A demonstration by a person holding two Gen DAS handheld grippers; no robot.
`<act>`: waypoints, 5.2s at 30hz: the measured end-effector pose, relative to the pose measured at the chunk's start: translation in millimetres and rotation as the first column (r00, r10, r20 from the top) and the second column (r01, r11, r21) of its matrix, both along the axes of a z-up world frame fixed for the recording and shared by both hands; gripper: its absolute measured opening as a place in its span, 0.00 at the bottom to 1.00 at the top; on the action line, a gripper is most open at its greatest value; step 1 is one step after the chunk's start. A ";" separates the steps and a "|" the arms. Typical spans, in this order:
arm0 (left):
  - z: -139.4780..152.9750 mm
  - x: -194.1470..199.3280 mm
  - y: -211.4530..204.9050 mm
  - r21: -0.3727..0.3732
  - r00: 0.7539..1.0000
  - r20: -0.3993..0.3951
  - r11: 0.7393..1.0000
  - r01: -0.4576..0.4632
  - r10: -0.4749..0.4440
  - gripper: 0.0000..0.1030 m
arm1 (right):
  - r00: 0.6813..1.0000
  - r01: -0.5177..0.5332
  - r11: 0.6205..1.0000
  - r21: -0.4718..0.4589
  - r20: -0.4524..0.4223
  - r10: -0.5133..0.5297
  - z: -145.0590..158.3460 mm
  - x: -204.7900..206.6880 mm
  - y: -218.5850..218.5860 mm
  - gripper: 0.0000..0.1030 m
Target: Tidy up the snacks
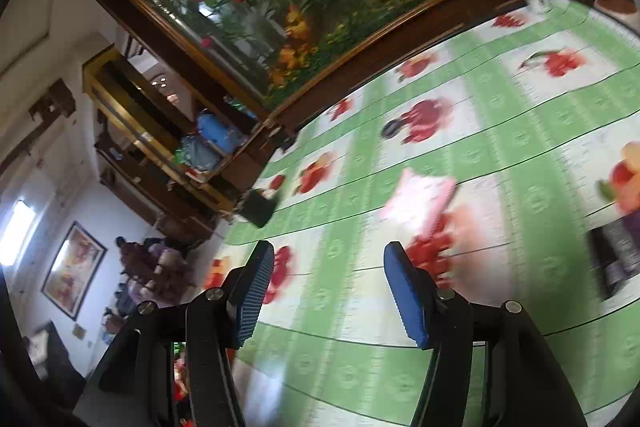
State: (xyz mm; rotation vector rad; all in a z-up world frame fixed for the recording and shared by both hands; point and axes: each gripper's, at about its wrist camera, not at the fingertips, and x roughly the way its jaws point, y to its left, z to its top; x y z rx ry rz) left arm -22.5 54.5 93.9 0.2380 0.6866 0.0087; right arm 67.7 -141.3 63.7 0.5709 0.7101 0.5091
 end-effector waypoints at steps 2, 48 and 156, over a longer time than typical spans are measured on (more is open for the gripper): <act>1.5 12.0 -20.8 -0.024 0.999 0.047 1.000 -0.003 0.004 0.80 | 0.999 0.031 0.999 -0.021 0.016 -0.031 2.6 -1.1 -12.8 0.58; -27.5 87.1 -25.9 -0.191 0.999 0.001 0.980 -0.046 0.047 0.80 | 0.985 0.169 0.956 -0.240 0.014 -0.171 -11.8 21.6 -56.9 0.59; -31.9 95.2 29.5 -0.275 0.973 -0.042 0.933 -0.231 0.228 0.80 | 0.969 -0.165 0.716 -0.678 0.024 0.246 -16.5 -50.1 18.7 0.77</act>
